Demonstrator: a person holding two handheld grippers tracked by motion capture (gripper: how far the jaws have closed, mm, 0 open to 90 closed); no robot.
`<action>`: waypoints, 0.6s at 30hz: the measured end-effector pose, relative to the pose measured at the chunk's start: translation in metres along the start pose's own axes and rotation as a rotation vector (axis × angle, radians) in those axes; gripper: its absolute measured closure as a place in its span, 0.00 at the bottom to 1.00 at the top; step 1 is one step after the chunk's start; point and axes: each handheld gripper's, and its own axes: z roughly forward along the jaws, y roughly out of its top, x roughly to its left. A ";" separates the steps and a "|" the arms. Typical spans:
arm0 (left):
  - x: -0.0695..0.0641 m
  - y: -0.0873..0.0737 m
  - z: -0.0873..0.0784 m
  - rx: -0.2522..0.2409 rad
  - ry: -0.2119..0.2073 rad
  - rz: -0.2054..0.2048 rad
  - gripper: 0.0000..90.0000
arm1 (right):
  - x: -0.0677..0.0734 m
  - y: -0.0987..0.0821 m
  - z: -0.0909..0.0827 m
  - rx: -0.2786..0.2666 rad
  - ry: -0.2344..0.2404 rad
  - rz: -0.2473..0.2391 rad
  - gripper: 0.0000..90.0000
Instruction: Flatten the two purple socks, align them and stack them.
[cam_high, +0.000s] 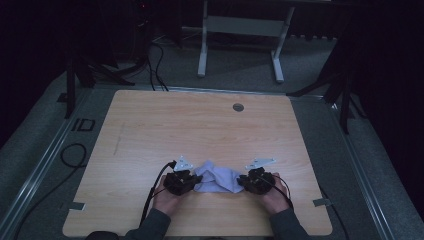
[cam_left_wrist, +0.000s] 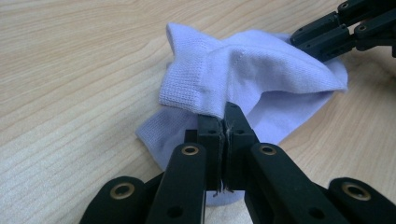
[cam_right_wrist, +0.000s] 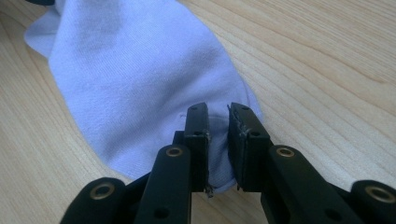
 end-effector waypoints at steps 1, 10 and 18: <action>0.001 0.000 -0.001 0.000 -0.010 -0.010 0.97 | 0.000 0.000 0.000 -0.002 -0.002 0.001 0.86; 0.014 -0.003 -0.010 0.041 -0.086 -0.065 0.97 | -0.002 -0.005 0.000 -0.030 0.017 0.041 0.86; 0.019 -0.005 -0.015 0.099 -0.081 -0.071 0.97 | -0.002 -0.006 0.000 -0.041 0.020 0.051 0.86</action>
